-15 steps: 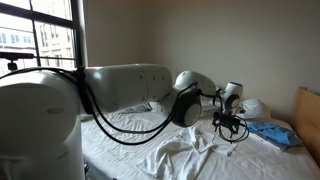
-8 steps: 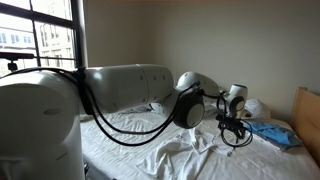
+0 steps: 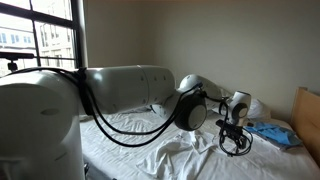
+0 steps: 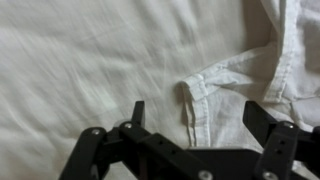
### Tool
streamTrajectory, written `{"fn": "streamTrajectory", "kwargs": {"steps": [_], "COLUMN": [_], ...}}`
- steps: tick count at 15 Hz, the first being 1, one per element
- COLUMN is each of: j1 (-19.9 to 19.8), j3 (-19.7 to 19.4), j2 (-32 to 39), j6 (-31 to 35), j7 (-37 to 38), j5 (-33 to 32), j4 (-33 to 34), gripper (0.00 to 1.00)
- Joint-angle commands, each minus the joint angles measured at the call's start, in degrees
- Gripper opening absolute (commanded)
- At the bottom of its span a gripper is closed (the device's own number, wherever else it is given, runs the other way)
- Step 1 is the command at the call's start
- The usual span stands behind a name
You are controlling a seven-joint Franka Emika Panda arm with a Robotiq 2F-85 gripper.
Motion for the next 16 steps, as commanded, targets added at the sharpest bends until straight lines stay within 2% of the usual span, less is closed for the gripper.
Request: {"fn": "streamTrajectory", "kwargs": {"steps": [1,9,14,15,16], "j1": [-1.15,-3.83,-5.39,-5.29,-4.25], "j3": [-0.03,1.68,3.97,3.45,2.11], "j2": [0.04,0.16,0.16,0.16,0.16], "j6": [-2.35,-3.81,-7.37,-8.87,-7.13], "j7": [-1.81,-7.52,-18.94,-18.98,-15.54], "j5": [3.32,7.86,9.59,9.34,8.77], "j4": [-0.98,-2.01,-1.88,-1.74,-1.29], "gripper": [1.00,1.00,1.00,1.00,1.00]}}
